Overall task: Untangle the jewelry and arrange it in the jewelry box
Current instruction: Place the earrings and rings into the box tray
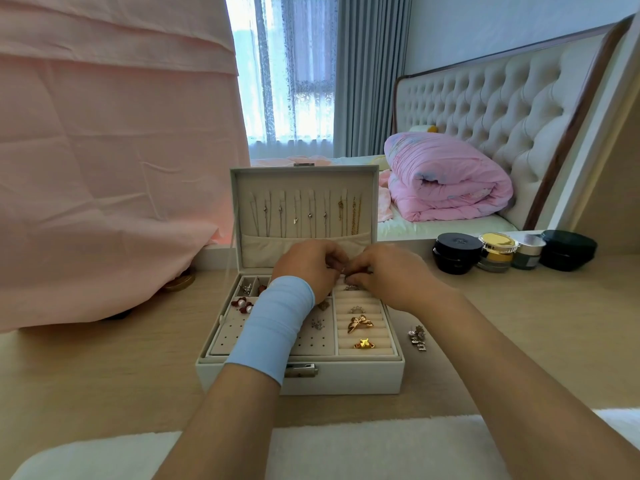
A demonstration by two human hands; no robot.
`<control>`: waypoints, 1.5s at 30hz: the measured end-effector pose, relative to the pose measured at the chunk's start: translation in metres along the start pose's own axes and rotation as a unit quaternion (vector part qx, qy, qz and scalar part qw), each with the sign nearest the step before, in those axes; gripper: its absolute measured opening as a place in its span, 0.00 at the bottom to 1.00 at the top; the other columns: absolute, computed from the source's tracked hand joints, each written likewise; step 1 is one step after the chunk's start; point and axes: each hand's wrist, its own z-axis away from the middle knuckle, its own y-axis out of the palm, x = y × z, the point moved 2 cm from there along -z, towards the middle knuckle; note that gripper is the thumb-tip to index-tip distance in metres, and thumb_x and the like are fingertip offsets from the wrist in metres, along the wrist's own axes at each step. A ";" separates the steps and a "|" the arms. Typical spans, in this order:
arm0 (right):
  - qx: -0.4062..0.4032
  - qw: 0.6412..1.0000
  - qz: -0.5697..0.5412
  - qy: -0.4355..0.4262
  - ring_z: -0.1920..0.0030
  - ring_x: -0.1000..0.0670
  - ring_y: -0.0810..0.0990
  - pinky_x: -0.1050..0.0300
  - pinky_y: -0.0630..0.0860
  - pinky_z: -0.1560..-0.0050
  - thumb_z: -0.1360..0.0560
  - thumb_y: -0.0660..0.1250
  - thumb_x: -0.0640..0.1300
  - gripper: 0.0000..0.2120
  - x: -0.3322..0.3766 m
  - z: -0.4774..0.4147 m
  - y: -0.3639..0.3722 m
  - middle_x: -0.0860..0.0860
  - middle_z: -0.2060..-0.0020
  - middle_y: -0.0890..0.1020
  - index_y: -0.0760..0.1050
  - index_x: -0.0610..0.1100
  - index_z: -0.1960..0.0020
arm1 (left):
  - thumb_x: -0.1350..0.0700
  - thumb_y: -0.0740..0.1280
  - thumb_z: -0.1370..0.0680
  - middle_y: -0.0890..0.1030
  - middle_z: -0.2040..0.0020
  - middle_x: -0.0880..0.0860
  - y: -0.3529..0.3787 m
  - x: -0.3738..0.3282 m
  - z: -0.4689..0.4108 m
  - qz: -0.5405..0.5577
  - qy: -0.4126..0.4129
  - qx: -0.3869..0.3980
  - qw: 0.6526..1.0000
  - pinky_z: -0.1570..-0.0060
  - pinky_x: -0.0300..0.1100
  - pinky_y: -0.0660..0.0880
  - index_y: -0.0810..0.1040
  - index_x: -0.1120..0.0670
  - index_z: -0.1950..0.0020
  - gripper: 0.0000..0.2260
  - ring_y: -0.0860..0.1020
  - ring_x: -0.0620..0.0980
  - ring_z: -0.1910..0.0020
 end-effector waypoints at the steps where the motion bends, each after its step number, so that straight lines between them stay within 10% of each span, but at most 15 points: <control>1: -0.006 1.000 0.018 0.001 0.47 0.52 0.80 0.54 0.76 0.49 0.23 0.69 0.56 0.08 0.001 -0.001 0.000 0.58 0.48 0.84 0.83 0.62 0.45 | 0.60 0.68 0.25 0.83 0.53 0.42 0.001 0.000 0.000 -0.002 -0.001 0.004 1.000 0.44 0.46 0.78 0.82 0.43 0.48 0.12 0.79 0.43 0.52; 5: -0.024 0.998 0.063 0.007 0.51 0.49 0.80 0.54 0.74 0.54 0.19 0.63 0.56 0.10 0.002 -0.002 0.001 0.54 0.52 0.83 0.83 0.55 0.47 | 0.57 0.70 0.25 0.83 0.53 0.42 0.002 0.000 0.000 -0.003 -0.006 0.009 1.000 0.44 0.46 0.78 0.82 0.43 0.48 0.10 0.79 0.44 0.51; 12: -0.062 0.982 -0.172 0.040 0.55 0.55 0.81 0.54 0.78 0.51 0.24 0.72 0.46 0.03 -0.006 0.001 -0.010 0.56 0.59 0.85 0.86 0.51 0.53 | 0.54 0.73 0.26 0.83 0.58 0.43 0.000 0.001 0.000 0.079 -0.010 -0.032 0.996 0.46 0.47 0.79 0.83 0.46 0.55 0.03 0.80 0.42 0.55; 25: -0.011 0.999 0.041 0.015 0.49 0.52 0.80 0.57 0.72 0.54 0.23 0.68 0.57 0.07 0.003 0.008 -0.013 0.59 0.49 0.83 0.84 0.60 0.49 | 0.51 0.71 0.25 0.83 0.52 0.44 0.001 -0.003 0.005 -0.030 -0.011 0.028 0.999 0.46 0.45 0.78 0.84 0.42 0.56 0.03 0.80 0.46 0.53; 39: 0.007 1.000 0.023 -0.004 0.49 0.53 0.79 0.56 0.74 0.52 0.22 0.64 0.50 0.10 0.017 0.013 -0.026 0.58 0.48 0.82 0.83 0.58 0.46 | 0.51 0.67 0.22 0.82 0.47 0.43 -0.023 -0.013 0.014 -0.036 0.014 0.043 0.998 0.41 0.45 0.76 0.82 0.43 0.41 0.11 0.78 0.44 0.49; 45: 0.075 0.994 -0.043 -0.064 0.53 0.57 0.80 0.56 0.79 0.49 0.23 0.69 0.52 0.06 0.050 0.018 -0.037 0.59 0.56 0.84 0.85 0.56 0.53 | 0.54 0.68 0.23 0.81 0.54 0.40 -0.044 -0.007 0.035 -0.008 0.028 0.043 0.999 0.45 0.45 0.78 0.81 0.41 0.52 0.07 0.78 0.40 0.54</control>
